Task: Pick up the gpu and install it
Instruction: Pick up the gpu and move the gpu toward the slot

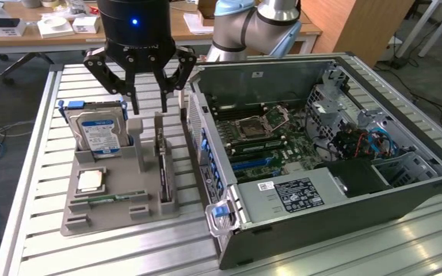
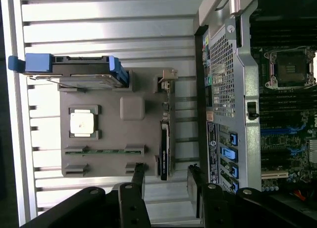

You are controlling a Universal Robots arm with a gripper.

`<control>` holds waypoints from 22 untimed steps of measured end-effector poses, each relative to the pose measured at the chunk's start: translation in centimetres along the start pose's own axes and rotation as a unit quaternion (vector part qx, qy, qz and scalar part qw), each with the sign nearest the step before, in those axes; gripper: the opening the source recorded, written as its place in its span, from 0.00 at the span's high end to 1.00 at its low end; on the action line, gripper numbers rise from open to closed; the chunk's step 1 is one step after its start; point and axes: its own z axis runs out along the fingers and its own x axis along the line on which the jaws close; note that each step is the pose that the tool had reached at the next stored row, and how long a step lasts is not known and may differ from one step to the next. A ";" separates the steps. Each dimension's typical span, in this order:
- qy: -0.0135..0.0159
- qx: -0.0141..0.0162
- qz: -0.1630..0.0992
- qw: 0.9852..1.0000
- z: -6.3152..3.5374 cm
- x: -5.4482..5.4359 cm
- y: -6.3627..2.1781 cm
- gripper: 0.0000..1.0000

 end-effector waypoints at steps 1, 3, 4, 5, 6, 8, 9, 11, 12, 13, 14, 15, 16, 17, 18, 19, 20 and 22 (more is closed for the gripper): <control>0.000 0.000 0.000 1.000 0.00 0.0 0.00 0.53; 0.000 0.000 0.000 1.000 0.04 0.0 0.00 0.53; 0.000 0.000 0.000 1.000 0.10 0.0 -0.01 0.53; 0.000 0.000 0.000 1.000 0.18 0.0 -0.01 0.53; 0.000 0.000 0.000 1.000 0.27 0.0 -0.01 0.53; 0.000 0.000 0.000 1.000 0.52 0.0 -0.02 0.53; 0.000 0.000 0.000 1.000 0.64 0.0 -0.03 0.53; 0.000 0.000 0.000 1.000 0.87 0.0 -0.04 0.53; 0.000 0.000 0.000 1.000 0.97 0.0 -0.04 0.53; 0.000 0.000 0.000 1.000 1.06 0.0 -0.05 0.53; 0.000 0.000 0.000 1.000 1.17 0.0 -0.05 0.53; 0.000 0.000 0.000 1.000 1.28 0.0 -0.06 0.53; 0.000 0.000 0.000 1.000 1.39 0.0 -0.06 0.53; 0.000 0.000 0.000 1.000 1.50 0.0 -0.07 0.53; 0.000 0.000 0.000 1.000 1.60 0.0 -0.07 0.53; 0.000 0.000 0.000 1.000 1.61 0.0 -0.07 0.53; 0.000 0.000 0.000 1.000 1.60 0.0 -0.07 0.53; 0.000 0.000 0.000 1.000 1.61 0.0 -0.07 0.53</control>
